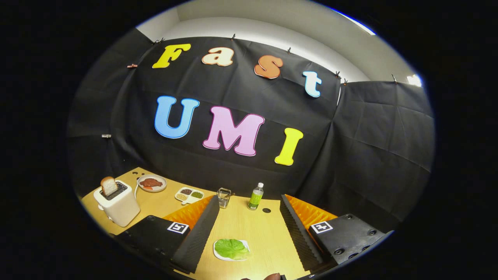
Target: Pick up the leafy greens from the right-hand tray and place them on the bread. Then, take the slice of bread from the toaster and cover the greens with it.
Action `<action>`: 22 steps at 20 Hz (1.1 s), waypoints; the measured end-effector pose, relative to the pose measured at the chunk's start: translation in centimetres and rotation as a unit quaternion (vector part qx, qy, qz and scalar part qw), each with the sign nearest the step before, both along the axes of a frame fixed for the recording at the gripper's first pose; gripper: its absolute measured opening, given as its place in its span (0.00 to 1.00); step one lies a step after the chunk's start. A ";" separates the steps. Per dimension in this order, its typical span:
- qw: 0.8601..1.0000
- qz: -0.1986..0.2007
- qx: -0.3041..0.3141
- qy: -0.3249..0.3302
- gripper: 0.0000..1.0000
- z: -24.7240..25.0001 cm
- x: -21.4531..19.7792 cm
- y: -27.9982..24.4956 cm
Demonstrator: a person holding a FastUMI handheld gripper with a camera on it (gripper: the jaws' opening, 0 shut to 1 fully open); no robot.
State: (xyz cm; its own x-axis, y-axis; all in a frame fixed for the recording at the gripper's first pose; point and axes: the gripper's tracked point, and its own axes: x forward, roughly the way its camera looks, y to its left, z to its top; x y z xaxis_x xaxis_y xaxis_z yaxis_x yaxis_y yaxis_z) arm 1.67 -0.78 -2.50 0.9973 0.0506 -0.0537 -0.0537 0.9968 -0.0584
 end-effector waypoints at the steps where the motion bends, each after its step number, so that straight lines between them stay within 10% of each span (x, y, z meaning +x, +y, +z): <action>1: 1.000 0.014 -0.006 0.012 0.97 -0.9 0.6 0.1; 8: 0.972 0.165 -0.005 0.164 0.97 -12.6 3.9 2.7; 22: 0.881 0.285 -0.035 0.375 0.93 -35.2 9.9 4.0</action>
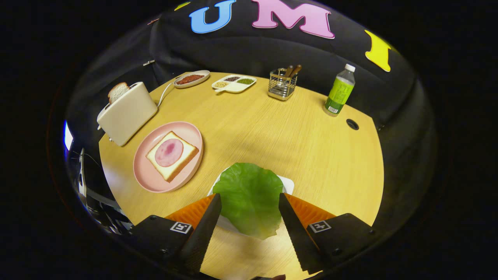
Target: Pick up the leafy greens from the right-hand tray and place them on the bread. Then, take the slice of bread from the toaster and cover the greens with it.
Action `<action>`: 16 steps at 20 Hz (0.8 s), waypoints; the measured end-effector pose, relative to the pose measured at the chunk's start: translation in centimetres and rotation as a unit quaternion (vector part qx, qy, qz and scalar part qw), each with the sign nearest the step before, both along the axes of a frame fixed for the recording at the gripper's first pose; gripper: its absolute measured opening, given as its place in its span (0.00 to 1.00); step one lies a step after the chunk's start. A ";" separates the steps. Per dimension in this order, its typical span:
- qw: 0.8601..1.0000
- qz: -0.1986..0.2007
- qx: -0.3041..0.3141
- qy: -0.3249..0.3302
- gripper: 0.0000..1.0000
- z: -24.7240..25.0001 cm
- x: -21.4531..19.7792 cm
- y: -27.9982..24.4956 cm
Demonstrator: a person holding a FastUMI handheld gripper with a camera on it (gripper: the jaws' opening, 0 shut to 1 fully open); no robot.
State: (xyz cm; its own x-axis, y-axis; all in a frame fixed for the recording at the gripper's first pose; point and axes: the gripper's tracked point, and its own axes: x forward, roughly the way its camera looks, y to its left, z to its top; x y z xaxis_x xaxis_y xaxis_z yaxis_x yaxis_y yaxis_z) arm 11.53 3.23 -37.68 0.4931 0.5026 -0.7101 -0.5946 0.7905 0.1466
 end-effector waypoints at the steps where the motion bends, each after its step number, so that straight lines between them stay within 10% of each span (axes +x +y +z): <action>1: 1.000 0.007 -0.004 0.008 0.91 -1.0 0.3 0.2; 13: 0.996 0.041 -0.059 0.055 0.74 -5.9 0.5 0.8; 15: 0.997 0.030 -0.055 0.055 0.55 -5.7 0.7 0.9; 16: 0.997 0.016 -0.050 0.059 0.19 -5.7 0.8 0.9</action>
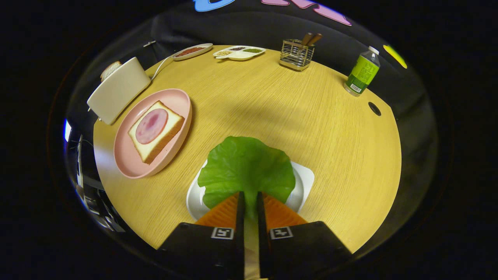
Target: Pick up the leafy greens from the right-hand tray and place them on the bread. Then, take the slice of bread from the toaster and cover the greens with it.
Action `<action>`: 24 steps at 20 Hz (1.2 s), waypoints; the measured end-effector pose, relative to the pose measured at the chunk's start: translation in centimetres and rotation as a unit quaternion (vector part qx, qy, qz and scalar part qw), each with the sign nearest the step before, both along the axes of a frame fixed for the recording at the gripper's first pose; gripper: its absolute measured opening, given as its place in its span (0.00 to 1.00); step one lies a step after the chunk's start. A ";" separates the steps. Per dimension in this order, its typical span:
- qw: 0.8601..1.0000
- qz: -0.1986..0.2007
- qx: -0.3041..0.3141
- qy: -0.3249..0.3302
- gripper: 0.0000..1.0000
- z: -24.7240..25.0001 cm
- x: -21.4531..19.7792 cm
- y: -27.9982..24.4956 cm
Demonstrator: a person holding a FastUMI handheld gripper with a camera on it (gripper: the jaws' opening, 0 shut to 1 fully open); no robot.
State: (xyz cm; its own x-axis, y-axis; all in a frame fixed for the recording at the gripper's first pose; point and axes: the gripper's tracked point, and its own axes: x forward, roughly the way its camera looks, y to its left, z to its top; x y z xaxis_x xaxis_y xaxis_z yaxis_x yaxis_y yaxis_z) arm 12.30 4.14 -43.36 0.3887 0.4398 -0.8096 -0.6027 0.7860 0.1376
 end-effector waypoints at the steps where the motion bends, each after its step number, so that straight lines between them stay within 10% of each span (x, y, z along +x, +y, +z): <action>1: 1.000 -0.010 0.004 0.003 0.12 0.0 0.0 0.1; 12: 0.993 -0.084 0.079 -0.034 0.11 9.9 -2.7 1.5; 24: 0.990 -0.044 0.128 -0.046 0.11 17.7 -6.8 13.1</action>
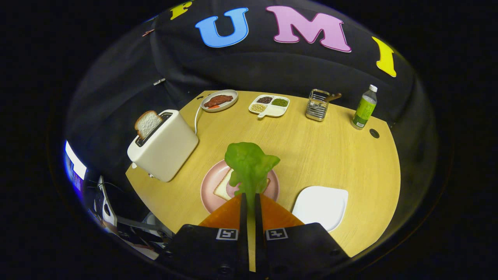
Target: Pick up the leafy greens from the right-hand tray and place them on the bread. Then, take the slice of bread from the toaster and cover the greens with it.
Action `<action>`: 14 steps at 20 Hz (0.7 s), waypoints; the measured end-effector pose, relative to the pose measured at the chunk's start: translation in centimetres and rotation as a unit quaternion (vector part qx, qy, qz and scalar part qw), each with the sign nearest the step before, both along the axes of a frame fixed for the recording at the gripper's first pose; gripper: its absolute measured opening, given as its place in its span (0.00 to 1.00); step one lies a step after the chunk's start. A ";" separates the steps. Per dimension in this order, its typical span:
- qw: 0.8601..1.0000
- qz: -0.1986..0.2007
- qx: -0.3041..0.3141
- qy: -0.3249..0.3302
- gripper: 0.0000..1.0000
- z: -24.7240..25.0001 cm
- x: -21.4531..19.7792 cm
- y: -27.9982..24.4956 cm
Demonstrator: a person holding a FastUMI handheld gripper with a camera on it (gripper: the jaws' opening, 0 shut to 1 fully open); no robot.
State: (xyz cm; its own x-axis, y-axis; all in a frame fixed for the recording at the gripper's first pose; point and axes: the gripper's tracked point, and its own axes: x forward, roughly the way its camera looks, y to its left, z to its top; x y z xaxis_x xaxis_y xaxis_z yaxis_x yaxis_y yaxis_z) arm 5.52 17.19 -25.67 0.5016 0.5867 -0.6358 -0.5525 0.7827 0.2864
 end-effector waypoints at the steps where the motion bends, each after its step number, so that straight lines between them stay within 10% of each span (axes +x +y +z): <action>1: 1.000 0.005 -0.001 0.002 0.11 -0.1 -0.1 0.9; 7: 1.000 0.011 -0.017 0.012 0.13 -1.8 0.7 4.3; 10: 0.999 -0.009 -0.030 -0.002 1.00 -2.4 1.8 4.2; 14: 0.999 -0.011 -0.036 -0.013 0.99 -2.1 1.7 3.9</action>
